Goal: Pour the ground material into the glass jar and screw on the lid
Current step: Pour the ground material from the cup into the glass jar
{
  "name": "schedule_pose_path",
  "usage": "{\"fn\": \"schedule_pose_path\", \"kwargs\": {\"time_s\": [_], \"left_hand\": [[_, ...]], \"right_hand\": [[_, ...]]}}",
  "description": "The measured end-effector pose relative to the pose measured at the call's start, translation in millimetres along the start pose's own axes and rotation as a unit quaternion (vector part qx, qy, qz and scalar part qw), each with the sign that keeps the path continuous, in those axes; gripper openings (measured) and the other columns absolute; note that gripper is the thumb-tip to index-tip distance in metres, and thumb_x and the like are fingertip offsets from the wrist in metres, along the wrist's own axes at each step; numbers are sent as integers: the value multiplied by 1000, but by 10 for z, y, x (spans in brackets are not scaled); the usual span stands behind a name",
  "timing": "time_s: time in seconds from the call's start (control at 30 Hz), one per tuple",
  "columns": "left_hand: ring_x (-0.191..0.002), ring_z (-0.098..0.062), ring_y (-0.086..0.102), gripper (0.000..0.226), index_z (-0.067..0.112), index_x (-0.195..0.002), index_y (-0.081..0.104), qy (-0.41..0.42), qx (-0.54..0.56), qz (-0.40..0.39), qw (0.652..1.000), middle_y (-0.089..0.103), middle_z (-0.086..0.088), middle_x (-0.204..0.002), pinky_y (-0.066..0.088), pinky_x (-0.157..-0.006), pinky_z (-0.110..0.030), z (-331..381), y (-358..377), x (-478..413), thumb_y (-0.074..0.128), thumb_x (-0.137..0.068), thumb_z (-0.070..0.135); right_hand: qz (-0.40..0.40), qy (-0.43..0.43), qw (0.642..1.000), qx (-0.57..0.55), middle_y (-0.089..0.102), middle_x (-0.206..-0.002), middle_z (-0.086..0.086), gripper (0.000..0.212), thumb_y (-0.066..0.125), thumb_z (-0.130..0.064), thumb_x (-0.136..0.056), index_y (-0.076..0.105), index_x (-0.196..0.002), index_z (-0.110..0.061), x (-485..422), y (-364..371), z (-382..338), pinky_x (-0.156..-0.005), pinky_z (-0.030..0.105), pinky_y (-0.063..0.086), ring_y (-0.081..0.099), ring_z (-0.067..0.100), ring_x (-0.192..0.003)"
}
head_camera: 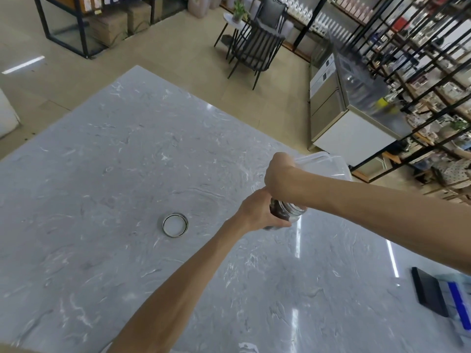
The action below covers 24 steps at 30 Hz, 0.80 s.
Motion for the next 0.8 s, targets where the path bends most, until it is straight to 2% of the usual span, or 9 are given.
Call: {"fn": "schedule_pose_path", "kwargs": {"time_s": [0.1, 0.17, 0.23, 0.3, 0.43, 0.57, 0.7, 0.73, 0.8], "left_hand": [[-104, -7, 58, 82, 26, -132, 50, 15, -8, 7, 1000, 65, 5, -123, 52, -90, -29, -37, -1, 23, 91, -64, 45], [-107, -8, 58, 82, 29, -134, 50, 19, -34, 10, 999, 62, 8, -127, 52, -92, -33, -57, -46, 63, 90, -64, 45], [-115, -12, 57, 88, 31, -140, 47, 19, -49, 11, 999, 58, 9, -134, 50, -97, -36, -136, -100, 89, 90, -65, 46], [-120, -14, 56, 92, 29, -143, 44, 13, -62, 9, 998, 56, 8, -138, 49, -100, -38, -194, -161, 115, 90, -65, 47], [-121, -14, 56, 92, 31, -142, 44, 15, -77, 2, 997, 56, 9, -138, 47, -103, -37, -240, -225, 142, 90, -64, 49], [-118, 0, 56, 85, 45, -135, 49, -3, -23, 7, 1000, 58, 21, -132, 48, -103, -35, -255, -299, 206, 90, -61, 52], [-117, 6, 59, 84, 54, -128, 52, -13, 55, 39, 998, 63, 25, -127, 46, -95, -16, -252, -390, 420, 94, -55, 54], [-118, 3, 61, 85, 52, -128, 54, -10, 74, 51, 996, 65, 22, -127, 45, -95, -13, -236, -425, 479, 95, -54, 53], [-119, -2, 62, 86, 49, -129, 55, -4, 79, 66, 995, 66, 19, -127, 45, -94, -11, -188, -493, 585, 95, -53, 53]], "right_hand": [[-7, 5, 999, -31, 56, -79, -15, 23, 61, -28, -92, 65, -115, -29, 17, -23, 33, -58, 21, 31, 35, 10, -56], [-10, -4, 998, -58, 54, -78, -13, 29, 72, -47, -83, 63, -100, -26, 75, -6, 166, -58, 24, 33, 41, 10, -58], [-18, -30, 993, -114, 62, -87, -11, 57, 78, -65, -66, 64, -105, -26, 121, 93, 306, -62, 25, 39, 56, 13, -73], [4, -53, 981, -188, 65, -114, -9, 82, 78, -70, -61, 57, -128, -28, 137, 228, 393, -82, 30, 48, 62, 19, -99], [46, -74, 914, -396, 54, -133, -17, 95, 78, -71, -59, 42, -139, -35, 173, 589, 487, -96, 35, 44, 55, 17, -118], [108, -72, 754, -643, 52, -126, -23, 94, 82, -68, -58, 41, -137, -39, 292, 1092, 517, -94, 28, 44, 55, 4, -117], [211, -63, 484, -847, 55, -127, -23, 94, 86, -61, -56, 43, -137, -40, 456, 1616, 86, -82, 16, 49, 56, -5, -118], [233, -64, 427, -871, 56, -129, -21, 93, 87, -57, -57, 43, -137, -41, 492, 1700, -72, -75, 13, 50, 56, -5, -119], [260, -69, 354, -896, 54, -132, -20, 90, 88, -48, -60, 42, -137, -43, 560, 1782, -387, -69, 10, 49, 54, -5, -122]]}}
Point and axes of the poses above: each hand's wrist, its own x-axis away from the middle knuckle, its own y-axis out of the palm, z = x × y, the point moved 3 cm from there along -x, towards the middle knuckle
